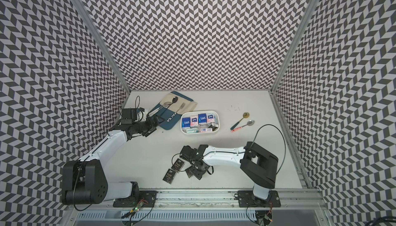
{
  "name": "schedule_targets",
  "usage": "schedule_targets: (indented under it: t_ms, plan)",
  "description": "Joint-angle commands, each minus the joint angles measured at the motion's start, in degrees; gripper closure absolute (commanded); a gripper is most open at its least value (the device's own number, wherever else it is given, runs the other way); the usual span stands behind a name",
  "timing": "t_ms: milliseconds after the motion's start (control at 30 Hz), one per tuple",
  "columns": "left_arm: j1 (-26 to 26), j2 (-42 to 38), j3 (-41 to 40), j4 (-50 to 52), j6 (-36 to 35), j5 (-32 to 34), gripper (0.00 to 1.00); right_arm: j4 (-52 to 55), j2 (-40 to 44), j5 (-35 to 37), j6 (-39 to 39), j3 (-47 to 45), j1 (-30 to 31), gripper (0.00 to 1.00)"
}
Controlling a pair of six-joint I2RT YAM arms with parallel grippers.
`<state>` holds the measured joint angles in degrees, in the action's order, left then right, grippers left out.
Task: Put the pocket tissues into the storage box
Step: Move the pocket tissues to the center of the board.
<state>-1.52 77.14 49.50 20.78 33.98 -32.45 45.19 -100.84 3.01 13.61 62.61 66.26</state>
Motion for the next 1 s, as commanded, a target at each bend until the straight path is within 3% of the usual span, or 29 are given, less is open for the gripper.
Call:
schedule_targets:
  t_ms: [0, 200, 500, 800, 967]
  plan:
    - [-0.8, -1.4, -0.7, 0.5, -1.3, -0.9, 0.02, -1.0, -2.2, 6.5, 1.9, 3.6, 0.4, 0.4]
    - [-1.5, -2.0, -0.9, 0.8, -1.9, -1.5, 0.02, -0.2, -3.8, 5.8, 4.1, 8.2, 0.3, 0.39]
    - [-1.8, -2.6, -2.6, -0.5, -1.5, -2.6, 0.02, 0.8, -3.2, -8.8, 8.4, 11.9, 0.3, 0.19]
    - [-1.8, -4.2, -2.9, 1.2, -2.8, -3.0, 0.02, 0.4, -10.2, -2.7, 9.9, 13.8, 0.6, 0.07]
    - [-2.0, -5.2, -3.3, 1.3, -2.7, -3.1, 0.02, 0.8, -11.6, 0.2, 10.4, 13.8, 0.6, 0.06]
